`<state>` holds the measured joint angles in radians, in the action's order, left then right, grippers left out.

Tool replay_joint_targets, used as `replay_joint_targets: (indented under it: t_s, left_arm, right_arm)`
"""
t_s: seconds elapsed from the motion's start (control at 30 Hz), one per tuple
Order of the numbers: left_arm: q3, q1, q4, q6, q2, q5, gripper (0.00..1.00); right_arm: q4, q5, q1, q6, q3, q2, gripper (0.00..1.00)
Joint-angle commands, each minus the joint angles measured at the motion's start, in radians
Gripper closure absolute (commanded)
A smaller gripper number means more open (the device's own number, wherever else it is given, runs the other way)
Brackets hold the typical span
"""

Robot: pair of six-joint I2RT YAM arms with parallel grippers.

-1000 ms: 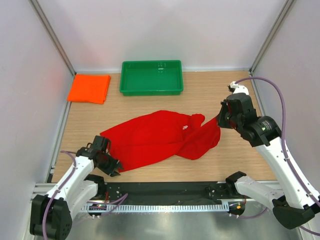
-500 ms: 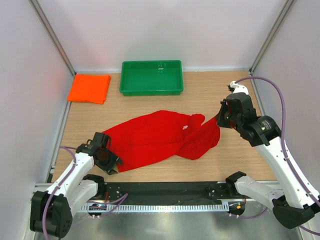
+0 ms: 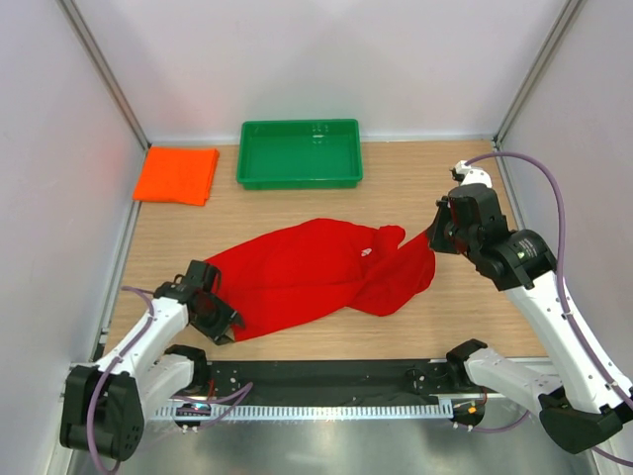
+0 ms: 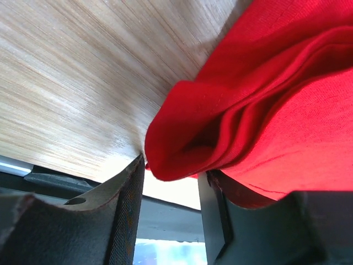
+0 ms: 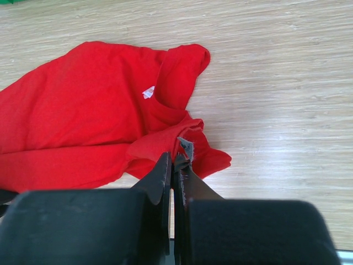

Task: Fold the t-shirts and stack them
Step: Flatten the tshirt out

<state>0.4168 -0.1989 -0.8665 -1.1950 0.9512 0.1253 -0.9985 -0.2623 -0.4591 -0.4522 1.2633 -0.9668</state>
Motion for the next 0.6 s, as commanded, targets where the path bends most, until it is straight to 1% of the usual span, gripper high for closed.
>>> replay_joint_targets:
  t_s: [0.0, 0.13, 0.17, 0.23, 0.27, 0.33, 0.37, 0.4, 0.5, 0.57]
  left_arm:
    - [-0.003, 0.0, 0.044, 0.021, 0.032, -0.009, 0.55]
    - [0.005, -0.002, 0.061, 0.031, 0.052, -0.004, 0.6]
    - [0.004, -0.002, 0.067, 0.031, 0.055, -0.003, 0.64]
    - [-0.003, -0.002, 0.086, 0.034, 0.061, 0.0, 0.7]
    - [-0.006, -0.002, 0.093, 0.034, 0.063, 0.005, 0.78]
    - [-0.006, -0.002, 0.103, 0.035, 0.072, 0.014, 0.86]
    - [0.005, -0.002, 0.098, 0.041, 0.073, 0.016, 0.96]
    - [0.016, -0.002, 0.089, 0.044, 0.075, 0.008, 1.0]
    - [0.075, -0.002, 0.022, 0.064, 0.049, 0.004, 1.0]
    - [0.121, -0.002, -0.05, 0.072, -0.01, 0.01, 1.0]
  right_arm:
    - [0.041, 0.009, -0.001, -0.016, -0.004, 0.013, 0.99]
    - [0.044, 0.005, -0.003, -0.013, -0.002, 0.013, 0.99]
    - [0.046, 0.005, -0.001, -0.011, -0.004, 0.013, 0.99]
    - [0.046, 0.006, -0.003, -0.013, -0.004, 0.008, 0.99]
    - [0.047, 0.008, -0.001, -0.014, -0.004, 0.008, 0.99]
    - [0.044, 0.005, -0.001, -0.013, -0.004, 0.008, 0.99]
    - [0.043, 0.005, -0.003, -0.014, -0.004, 0.01, 0.99]
    - [0.041, 0.002, -0.001, -0.014, -0.002, 0.008, 0.99]
    - [0.032, -0.015, -0.003, -0.014, 0.013, 0.004, 0.99]
    - [0.023, -0.044, -0.001, -0.016, 0.028, -0.006, 0.99]
